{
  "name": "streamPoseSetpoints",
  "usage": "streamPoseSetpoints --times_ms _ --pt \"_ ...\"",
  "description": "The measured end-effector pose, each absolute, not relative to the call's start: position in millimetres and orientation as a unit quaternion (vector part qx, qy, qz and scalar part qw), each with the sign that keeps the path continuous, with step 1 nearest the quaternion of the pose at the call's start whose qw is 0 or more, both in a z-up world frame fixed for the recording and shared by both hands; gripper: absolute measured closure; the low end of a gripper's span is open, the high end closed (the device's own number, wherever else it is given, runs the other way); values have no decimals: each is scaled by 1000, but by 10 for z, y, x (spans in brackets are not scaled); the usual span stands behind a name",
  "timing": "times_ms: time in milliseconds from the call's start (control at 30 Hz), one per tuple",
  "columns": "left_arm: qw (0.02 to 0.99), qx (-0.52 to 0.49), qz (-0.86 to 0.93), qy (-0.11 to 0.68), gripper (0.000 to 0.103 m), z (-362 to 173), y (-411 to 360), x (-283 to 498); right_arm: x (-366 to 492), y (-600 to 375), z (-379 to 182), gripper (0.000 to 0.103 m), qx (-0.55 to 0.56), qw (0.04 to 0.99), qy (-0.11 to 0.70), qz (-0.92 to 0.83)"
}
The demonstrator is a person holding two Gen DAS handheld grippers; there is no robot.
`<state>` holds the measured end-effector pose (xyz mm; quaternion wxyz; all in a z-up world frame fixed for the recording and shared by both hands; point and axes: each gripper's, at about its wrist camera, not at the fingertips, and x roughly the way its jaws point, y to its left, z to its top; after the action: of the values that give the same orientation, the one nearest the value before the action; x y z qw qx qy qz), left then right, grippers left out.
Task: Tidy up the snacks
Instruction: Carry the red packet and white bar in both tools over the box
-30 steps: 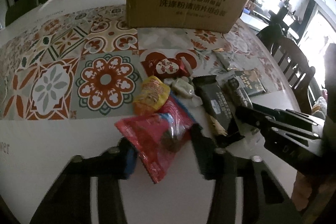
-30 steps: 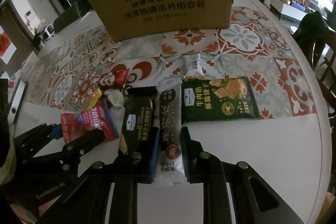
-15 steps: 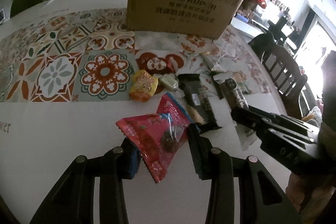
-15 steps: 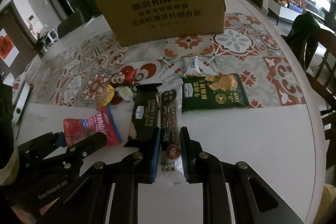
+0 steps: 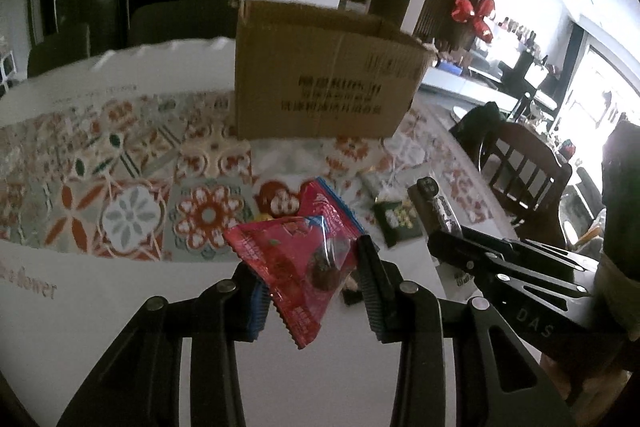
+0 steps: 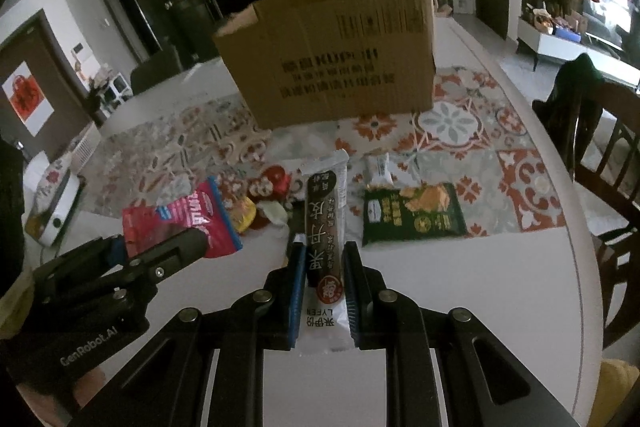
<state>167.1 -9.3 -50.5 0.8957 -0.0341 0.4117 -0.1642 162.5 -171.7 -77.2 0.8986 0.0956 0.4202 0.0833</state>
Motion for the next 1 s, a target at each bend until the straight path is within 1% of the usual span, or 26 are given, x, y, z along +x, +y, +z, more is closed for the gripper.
streamPoseSetpoints --times_ms 300,567,1000 --pt "916 -30 -166 364 66 -139 -133 1774 1674 -1771 -451 84 102 916 378 89" --pt "928 -25 -167 332 66 84 -185 1887 1772 -1846 -179 84 109 930 341 87" --pt "943 -25 -163 288 69 469 -232 2251 2077 -1942 212 83 114 944 296 87"
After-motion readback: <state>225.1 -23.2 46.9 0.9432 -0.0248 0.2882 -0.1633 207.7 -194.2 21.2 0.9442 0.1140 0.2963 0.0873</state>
